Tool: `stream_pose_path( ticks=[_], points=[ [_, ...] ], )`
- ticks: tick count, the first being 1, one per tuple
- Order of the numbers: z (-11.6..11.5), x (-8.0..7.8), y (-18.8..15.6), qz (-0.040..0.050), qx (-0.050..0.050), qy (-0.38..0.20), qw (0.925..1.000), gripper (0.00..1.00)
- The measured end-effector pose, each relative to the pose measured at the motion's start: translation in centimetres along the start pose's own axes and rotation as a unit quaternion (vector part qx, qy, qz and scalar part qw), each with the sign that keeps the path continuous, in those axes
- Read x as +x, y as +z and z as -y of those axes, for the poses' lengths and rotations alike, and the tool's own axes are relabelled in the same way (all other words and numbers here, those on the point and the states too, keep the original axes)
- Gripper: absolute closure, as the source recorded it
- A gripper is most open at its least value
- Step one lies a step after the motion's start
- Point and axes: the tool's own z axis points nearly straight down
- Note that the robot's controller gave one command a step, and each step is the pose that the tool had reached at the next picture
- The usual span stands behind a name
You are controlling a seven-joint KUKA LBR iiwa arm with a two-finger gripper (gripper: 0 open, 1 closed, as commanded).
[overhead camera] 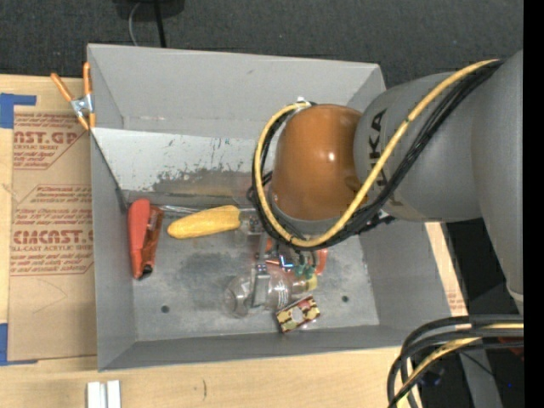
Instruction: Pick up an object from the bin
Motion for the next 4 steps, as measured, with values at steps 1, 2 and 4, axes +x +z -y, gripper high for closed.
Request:
stream_pose_path(
  ticks=[1, 2, 4],
  points=[
    [0.0, -0.2, -0.5, 0.0035, 0.0, 0.0, 1.0, 0.0],
    [1.0, -0.2, 0.1, 0.0048, -0.001, -0.022, 0.9997, 0.0],
    [6.2, -1.9, 7.0, 0.0048, -0.002, 0.017, 0.9998, 1.0]
  ],
)
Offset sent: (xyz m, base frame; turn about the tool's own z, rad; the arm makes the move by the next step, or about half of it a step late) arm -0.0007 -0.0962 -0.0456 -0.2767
